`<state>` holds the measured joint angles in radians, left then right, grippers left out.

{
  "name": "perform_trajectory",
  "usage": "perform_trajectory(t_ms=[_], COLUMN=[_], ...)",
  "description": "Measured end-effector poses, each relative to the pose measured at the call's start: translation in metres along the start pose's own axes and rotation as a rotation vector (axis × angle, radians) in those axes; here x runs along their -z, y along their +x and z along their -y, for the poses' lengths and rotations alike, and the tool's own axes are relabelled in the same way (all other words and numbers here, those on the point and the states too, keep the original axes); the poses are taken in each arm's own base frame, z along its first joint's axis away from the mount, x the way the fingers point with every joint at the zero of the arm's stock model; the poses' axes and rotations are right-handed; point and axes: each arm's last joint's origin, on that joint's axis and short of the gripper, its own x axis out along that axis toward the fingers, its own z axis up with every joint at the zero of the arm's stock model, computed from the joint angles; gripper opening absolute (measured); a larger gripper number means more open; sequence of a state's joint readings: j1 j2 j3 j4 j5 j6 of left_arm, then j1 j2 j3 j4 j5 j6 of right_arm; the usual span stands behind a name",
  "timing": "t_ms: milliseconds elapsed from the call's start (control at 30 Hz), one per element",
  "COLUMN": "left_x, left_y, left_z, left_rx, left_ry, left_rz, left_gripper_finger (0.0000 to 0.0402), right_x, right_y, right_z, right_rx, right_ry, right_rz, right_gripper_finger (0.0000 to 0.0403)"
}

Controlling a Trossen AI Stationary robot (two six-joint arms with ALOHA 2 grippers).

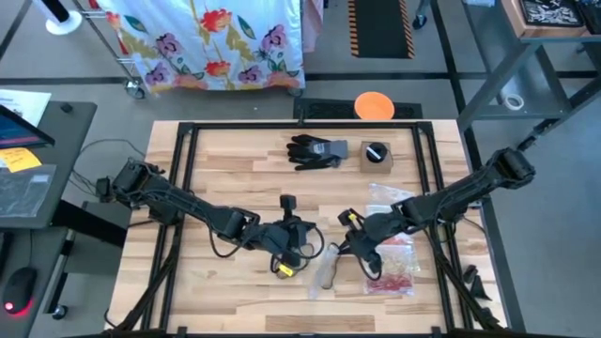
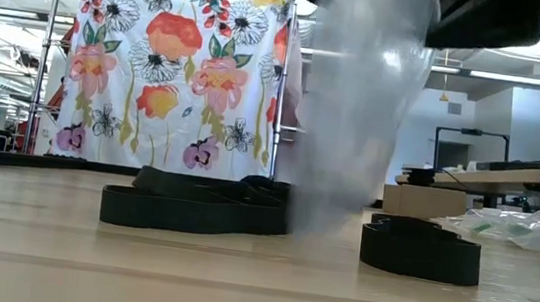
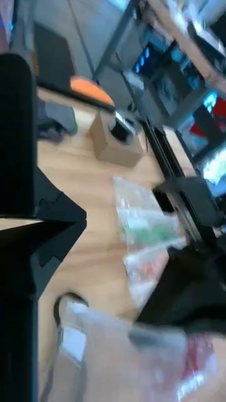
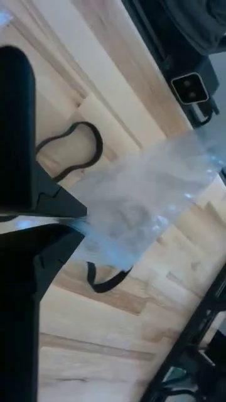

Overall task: Sort rubber bands
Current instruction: Open the transparent zip bag

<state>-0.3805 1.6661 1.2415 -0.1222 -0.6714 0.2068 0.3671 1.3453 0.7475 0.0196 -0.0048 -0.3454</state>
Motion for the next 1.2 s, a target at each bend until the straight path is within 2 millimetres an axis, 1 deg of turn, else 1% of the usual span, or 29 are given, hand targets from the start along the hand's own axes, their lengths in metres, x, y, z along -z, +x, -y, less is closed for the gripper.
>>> perform_trajectory(t_ms=[133, 200, 267, 467, 567, 600, 733, 767, 867, 933, 1033, 1200], left_x=[-0.001, -0.001, -0.002, -0.004, 0.000, 0.002, 0.006, 0.007, 0.011, 0.010, 0.008, 0.003], left_y=[0.001, 0.003, 0.004, 0.009, 0.020, 0.025, 0.046, 0.050, 0.056, 0.057, 0.054, 0.048], left_z=[0.002, 0.003, 0.002, -0.004, -0.005, -0.003, 0.007, 0.009, 0.008, 0.006, 0.006, 0.015], left_rx=[0.135, 0.221, 0.272, 0.274, 0.293, 0.328, 0.508, 0.527, 0.531, 0.525, 0.570, 0.700], left_ry=[-0.007, -0.008, -0.006, -0.047, -0.071, -0.066, -0.037, -0.032, -0.033, -0.062, -0.092, -0.092], left_rz=[0.031, 0.054, 0.073, 0.097, 0.099, 0.099, 0.201, 0.220, 0.209, 0.206, 0.219, 0.281], left_gripper_finger=[0.0000, 0.0000, 0.0000, 0.0000, 0.0000, 0.0000, 0.0000, 0.0000, 0.0000, 0.0001, 0.0014, 0.0067], right_x=[-0.002, -0.003, -0.005, -0.007, -0.009, -0.010, -0.012, -0.012, -0.012, -0.011, -0.012, -0.013], right_y=[0.000, 0.000, 0.000, 0.000, 0.000, 0.000, -0.001, -0.001, -0.001, -0.001, -0.001, -0.001], right_z=[0.001, 0.001, 0.000, 0.000, -0.001, -0.001, -0.004, -0.004, -0.007, -0.008, -0.010, -0.013], right_rx=[0.011, 0.013, 0.015, -0.007, -0.049, -0.062, -0.096, -0.097, -0.107, -0.111, -0.120, -0.140], right_ry=[-0.017, -0.027, -0.028, -0.033, -0.038, -0.041, -0.062, -0.063, -0.066, -0.067, -0.071, -0.082], right_rz=[0.023, 0.034, 0.049, 0.076, 0.109, 0.121, 0.144, 0.145, 0.140, 0.134, 0.130, 0.124], right_gripper_finger=[0.0006, 0.0004, 0.0003, 0.0001, 0.0001, 0.0001, 0.0001, 0.0001, 0.0001, 0.0000, 0.0000, 0.0000])
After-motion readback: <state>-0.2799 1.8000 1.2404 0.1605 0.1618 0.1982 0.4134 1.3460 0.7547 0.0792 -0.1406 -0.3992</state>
